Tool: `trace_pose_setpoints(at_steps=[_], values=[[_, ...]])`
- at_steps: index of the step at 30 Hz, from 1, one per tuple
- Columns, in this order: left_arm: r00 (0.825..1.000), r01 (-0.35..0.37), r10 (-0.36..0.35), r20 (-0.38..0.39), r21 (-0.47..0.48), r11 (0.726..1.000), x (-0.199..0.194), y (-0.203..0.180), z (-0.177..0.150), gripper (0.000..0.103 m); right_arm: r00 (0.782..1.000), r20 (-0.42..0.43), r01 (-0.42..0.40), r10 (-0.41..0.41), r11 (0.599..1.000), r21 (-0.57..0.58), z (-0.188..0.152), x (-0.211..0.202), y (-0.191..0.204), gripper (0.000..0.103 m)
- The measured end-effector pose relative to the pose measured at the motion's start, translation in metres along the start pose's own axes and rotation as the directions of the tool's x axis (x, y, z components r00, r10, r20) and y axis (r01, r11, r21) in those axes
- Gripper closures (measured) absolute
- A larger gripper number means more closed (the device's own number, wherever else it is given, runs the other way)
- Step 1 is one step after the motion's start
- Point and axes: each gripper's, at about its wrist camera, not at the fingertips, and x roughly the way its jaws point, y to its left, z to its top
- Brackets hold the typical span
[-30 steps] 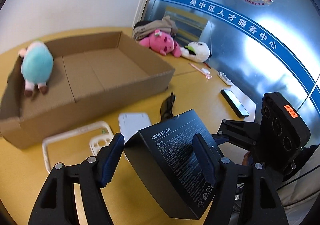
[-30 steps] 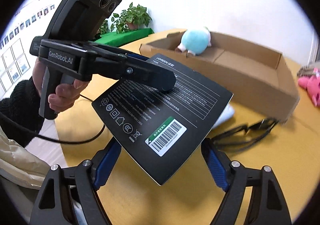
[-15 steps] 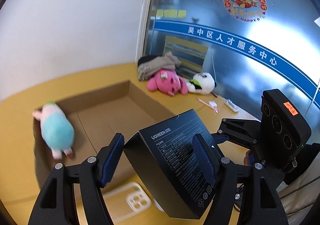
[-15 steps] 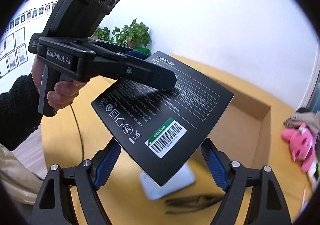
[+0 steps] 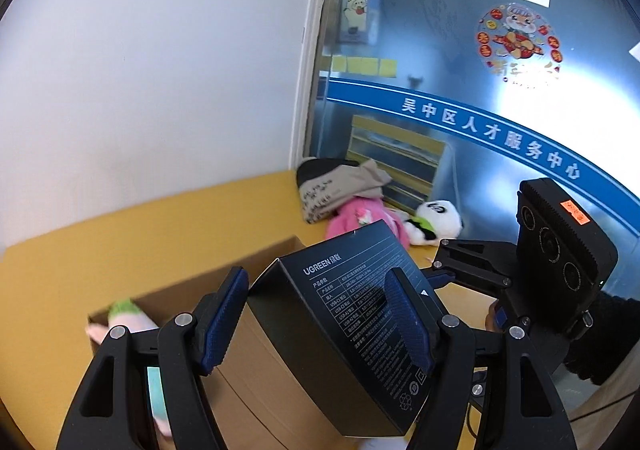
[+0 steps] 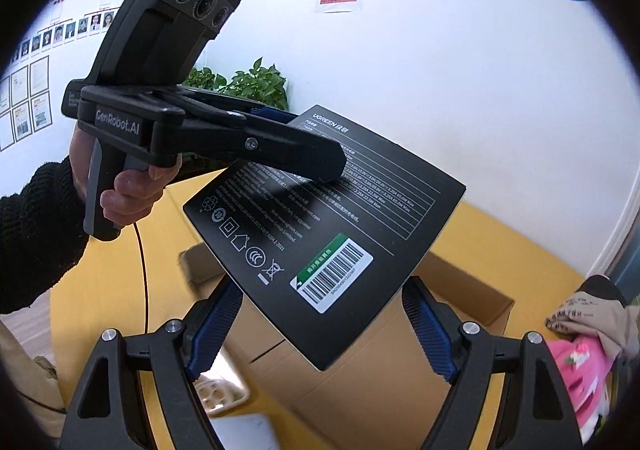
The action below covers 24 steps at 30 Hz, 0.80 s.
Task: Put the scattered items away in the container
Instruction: 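Carry the black box with both grippers over the cardboard box and lower it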
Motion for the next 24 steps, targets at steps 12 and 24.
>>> trace_pose_setpoints(at_steps=[12, 24], values=[[0.995, -0.017, 0.008, -0.097, -0.092, 0.996, 0.093, 0.091, 0.011, 0.029, 0.994, -0.073, -0.075, 0.079, 0.995, 0.06, 0.01, 0.111, -0.082, 0.021], [0.961, -0.076, 0.024, -0.275, -0.178, 0.981, 0.177, 0.149, -0.032, 0.029, 0.96, -0.196, -0.164, 0.2, 0.969, 0.186, -0.038, 0.207, -0.129, 0.021]])
